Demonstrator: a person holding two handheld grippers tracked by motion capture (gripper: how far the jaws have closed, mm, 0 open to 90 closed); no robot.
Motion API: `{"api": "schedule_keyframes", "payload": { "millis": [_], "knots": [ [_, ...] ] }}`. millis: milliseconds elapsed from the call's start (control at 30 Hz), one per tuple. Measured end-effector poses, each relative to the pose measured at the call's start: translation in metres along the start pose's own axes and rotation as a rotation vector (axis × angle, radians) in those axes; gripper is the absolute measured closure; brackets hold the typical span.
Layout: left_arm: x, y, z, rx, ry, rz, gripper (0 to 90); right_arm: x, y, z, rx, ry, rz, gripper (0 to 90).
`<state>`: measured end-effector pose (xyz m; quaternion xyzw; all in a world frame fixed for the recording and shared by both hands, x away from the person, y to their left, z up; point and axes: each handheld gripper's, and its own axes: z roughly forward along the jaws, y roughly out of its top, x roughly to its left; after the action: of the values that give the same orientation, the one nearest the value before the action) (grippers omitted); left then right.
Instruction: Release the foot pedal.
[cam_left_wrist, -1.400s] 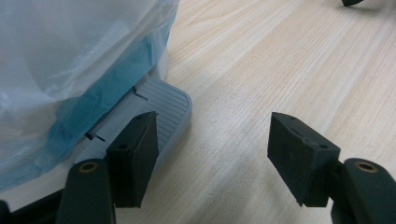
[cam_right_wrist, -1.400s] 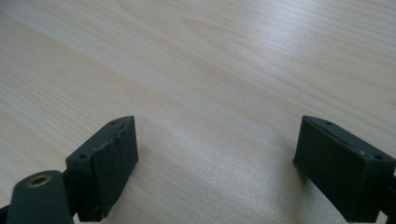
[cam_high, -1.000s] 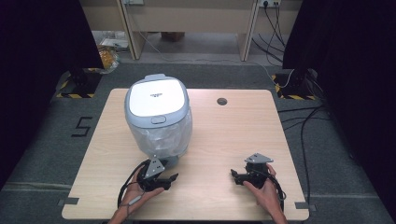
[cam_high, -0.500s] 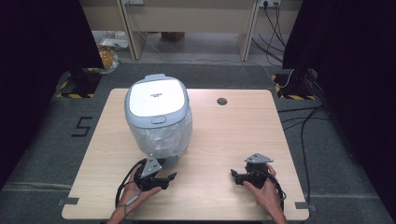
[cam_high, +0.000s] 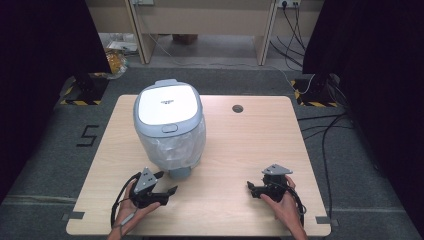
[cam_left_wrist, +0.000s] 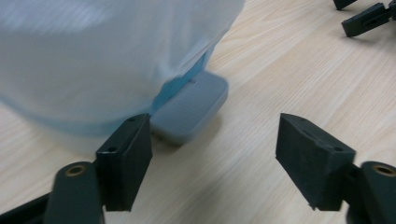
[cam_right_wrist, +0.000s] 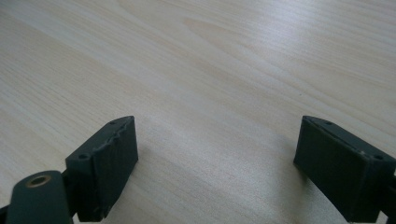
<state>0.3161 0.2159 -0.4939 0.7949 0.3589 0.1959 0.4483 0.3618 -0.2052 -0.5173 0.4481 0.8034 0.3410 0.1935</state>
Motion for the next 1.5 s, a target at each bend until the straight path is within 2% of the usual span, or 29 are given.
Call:
{"api": "schedule_keyframes", "payload": {
  "millis": [167, 267, 367, 667, 1000, 1067, 1100, 1300, 1367, 1500],
  "knots": [
    [0.009, -0.014, -0.006, -0.005, 0.000, -0.028, 24.0, 0.000, 0.000, 0.000, 0.000, 0.000, 0.000, 13.3],
    [0.013, -0.021, -0.009, 0.010, 0.019, -0.029, 23.0, 0.000, 0.000, 0.000, 0.000, 0.000, 0.000, 13.3],
    [0.016, -0.030, -0.013, 0.015, 0.014, -0.047, 21.7, 0.000, 0.000, 0.000, 0.000, 0.000, 0.000, 13.3],
    [0.012, -0.040, -0.015, 0.043, -0.013, -0.060, 17.4, 0.000, 0.000, 0.000, 0.000, -0.001, 0.000, 13.3],
    [0.002, -0.043, -0.017, 0.073, -0.005, -0.032, 15.0, 0.000, 0.000, 0.000, 0.000, 0.000, 0.000, 13.3],
    [0.001, -0.043, -0.017, 0.087, 0.005, -0.025, 15.0, 0.000, 0.000, 0.000, 0.000, 0.000, 0.000, 13.3],
    [0.000, -0.043, -0.017, 0.108, 0.017, -0.008, 15.0, 0.000, 0.000, 0.000, 0.000, 0.000, -0.001, 13.3],
    [0.000, -0.044, -0.016, 0.145, 0.038, 0.014, 15.4, 0.000, 0.000, 0.000, 0.000, -0.001, 0.000, 13.2],
    [0.002, -0.044, -0.015, 0.162, 0.042, 0.014, 15.4, 0.000, 0.000, 0.000, 0.000, -0.001, 0.000, 13.3],
    [0.003, -0.045, -0.015, 0.166, 0.034, 0.001, 15.4, 0.000, 0.000, 0.000, -0.001, 0.000, -0.001, 13.3]
  ]
}}
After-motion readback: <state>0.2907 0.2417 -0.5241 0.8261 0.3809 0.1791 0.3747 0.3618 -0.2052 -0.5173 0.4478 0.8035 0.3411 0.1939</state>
